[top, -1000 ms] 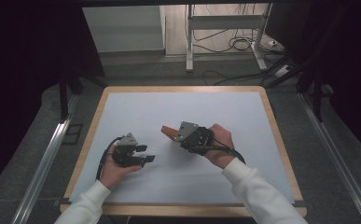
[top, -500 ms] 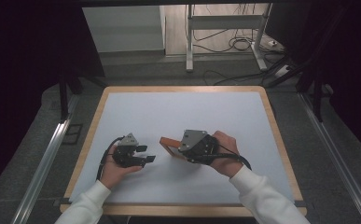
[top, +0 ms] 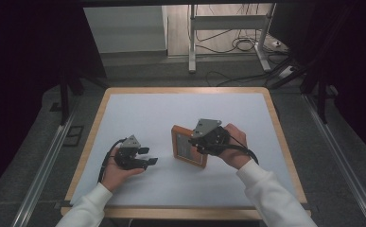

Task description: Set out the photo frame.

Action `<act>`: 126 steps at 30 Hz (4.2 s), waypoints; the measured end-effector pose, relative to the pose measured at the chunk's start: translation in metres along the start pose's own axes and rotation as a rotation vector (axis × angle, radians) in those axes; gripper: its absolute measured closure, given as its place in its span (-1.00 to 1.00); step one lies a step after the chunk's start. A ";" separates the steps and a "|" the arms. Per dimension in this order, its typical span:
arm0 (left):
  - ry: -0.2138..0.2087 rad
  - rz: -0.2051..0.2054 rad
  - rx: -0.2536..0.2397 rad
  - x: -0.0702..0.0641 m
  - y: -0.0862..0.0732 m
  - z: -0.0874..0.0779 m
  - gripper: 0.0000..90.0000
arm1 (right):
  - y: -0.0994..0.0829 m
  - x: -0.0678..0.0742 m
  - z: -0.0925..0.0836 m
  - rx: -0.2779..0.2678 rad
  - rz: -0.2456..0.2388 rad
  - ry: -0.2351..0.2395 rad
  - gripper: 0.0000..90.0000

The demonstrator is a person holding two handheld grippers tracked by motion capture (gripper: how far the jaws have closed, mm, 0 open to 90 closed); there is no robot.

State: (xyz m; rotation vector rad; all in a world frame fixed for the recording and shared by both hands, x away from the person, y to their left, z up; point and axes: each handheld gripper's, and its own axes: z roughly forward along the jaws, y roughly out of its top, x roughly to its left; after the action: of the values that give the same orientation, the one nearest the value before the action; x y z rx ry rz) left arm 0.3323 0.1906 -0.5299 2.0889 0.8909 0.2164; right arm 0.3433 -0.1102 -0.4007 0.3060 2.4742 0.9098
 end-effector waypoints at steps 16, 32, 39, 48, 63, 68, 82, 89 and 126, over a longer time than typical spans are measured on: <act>0.005 0.005 0.007 0.001 0.000 0.001 -0.18 | -0.010 -0.038 0.025 0.014 0.122 -0.037 -0.02; 0.003 0.003 0.008 0.000 -0.001 0.001 -0.18 | -0.012 -0.043 0.031 -0.042 0.226 -0.118 -0.48; 0.006 0.007 0.012 0.000 0.000 0.002 -0.18 | -0.027 -0.040 0.005 -0.131 0.320 -0.120 -0.57; 0.004 0.011 0.018 -0.002 0.000 0.003 -0.18 | -0.061 -0.025 -0.021 -0.202 0.401 -0.140 -0.55; 0.000 0.013 0.021 -0.004 0.000 0.004 -0.18 | -0.094 0.014 -0.031 -0.230 0.436 -0.086 0.18; -0.003 0.013 0.023 -0.003 0.000 0.004 -0.18 | -0.097 0.015 -0.026 -0.216 0.442 -0.028 0.66; -0.010 0.021 0.023 -0.004 0.000 0.005 -0.18 | -0.094 0.035 0.004 -0.124 0.360 0.064 0.98; -0.012 0.024 0.023 -0.005 0.000 0.005 -0.18 | -0.091 0.043 0.021 -0.080 0.337 0.073 0.98; -0.013 0.027 0.020 -0.004 0.000 0.004 -0.20 | -0.105 0.039 0.043 0.013 0.343 0.058 0.99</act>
State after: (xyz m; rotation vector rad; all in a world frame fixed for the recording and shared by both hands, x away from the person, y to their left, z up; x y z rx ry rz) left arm 0.3307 0.1852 -0.5316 2.1194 0.8611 0.2087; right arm 0.3275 -0.1515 -0.5127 0.7356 2.5252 1.0499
